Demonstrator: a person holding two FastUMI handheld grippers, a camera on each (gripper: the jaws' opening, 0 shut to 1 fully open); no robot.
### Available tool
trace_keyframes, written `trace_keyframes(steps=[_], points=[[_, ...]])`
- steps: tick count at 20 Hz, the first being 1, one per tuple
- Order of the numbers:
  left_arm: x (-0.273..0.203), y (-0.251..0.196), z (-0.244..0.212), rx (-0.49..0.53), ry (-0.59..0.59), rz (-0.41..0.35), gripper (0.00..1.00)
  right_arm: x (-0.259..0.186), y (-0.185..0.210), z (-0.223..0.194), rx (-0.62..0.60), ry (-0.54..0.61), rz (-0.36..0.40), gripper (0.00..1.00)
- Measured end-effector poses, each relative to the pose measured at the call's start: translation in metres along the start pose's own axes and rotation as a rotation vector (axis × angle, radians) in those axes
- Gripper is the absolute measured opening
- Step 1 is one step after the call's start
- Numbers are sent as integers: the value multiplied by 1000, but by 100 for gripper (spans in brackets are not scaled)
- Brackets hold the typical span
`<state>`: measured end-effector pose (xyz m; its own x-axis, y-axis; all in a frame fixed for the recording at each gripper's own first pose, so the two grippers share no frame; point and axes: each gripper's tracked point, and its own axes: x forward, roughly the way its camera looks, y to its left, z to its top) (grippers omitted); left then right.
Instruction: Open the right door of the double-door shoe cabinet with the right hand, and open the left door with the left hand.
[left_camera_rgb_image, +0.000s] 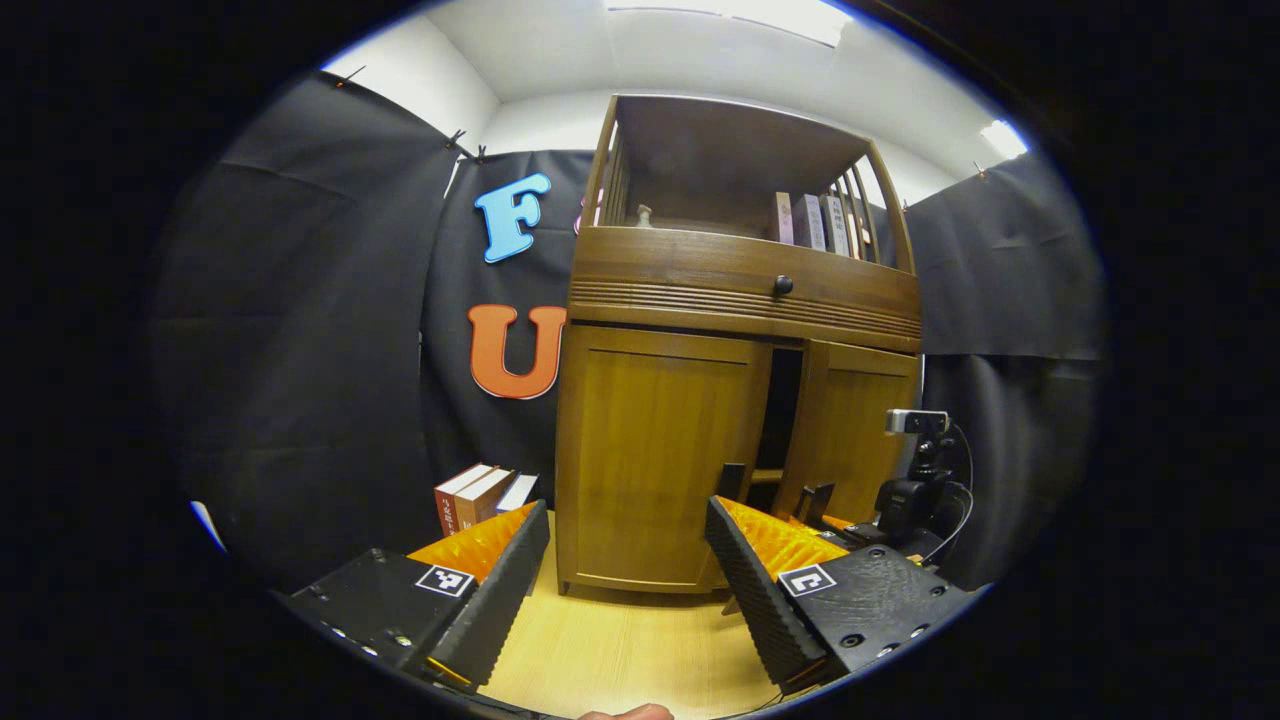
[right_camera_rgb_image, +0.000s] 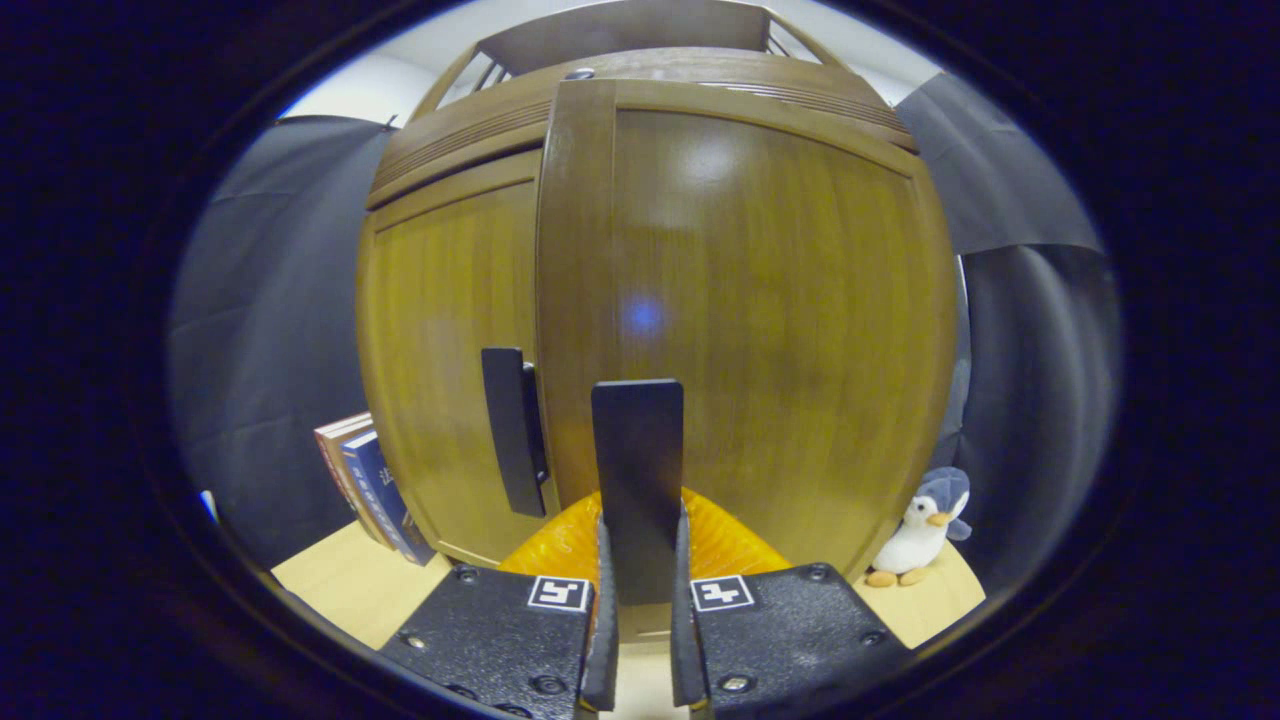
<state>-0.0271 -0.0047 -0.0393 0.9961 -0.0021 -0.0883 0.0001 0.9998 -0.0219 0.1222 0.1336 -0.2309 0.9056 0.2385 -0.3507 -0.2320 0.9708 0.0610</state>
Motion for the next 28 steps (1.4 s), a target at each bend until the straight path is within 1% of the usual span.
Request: trace_keyframes(steps=[3,4,5,9,12,16,20,23,28], points=[[-2,-12,3,15,-5,-21,95,-22,-8,-3,-13,1,-2,24],[-2,-14,3,16,-8,-25,100,-28,-10,-3,-22,1,-4,24],[-2,-18,2,15,-10,-29,95,-36,-12,-6,-22,1,-2,24],[-3,-30,-5,8,7,-46,95,-61,-25,-12,-18,7,8,24],[-3,-39,-9,15,17,-63,95,-82,-38,-14,-34,11,-5,24],[1,-47,-14,21,24,-72,95,-103,-55,-17,-26,6,-12,24],[6,-59,-16,-1,24,-99,95,-120,-75,-21,-36,16,-41,24],[11,-62,-19,9,21,-101,95,-130,-87,-23,-41,23,-68,23],[16,-68,-25,1,29,-112,95,-152,-119,-25,10,44,-127,22]])
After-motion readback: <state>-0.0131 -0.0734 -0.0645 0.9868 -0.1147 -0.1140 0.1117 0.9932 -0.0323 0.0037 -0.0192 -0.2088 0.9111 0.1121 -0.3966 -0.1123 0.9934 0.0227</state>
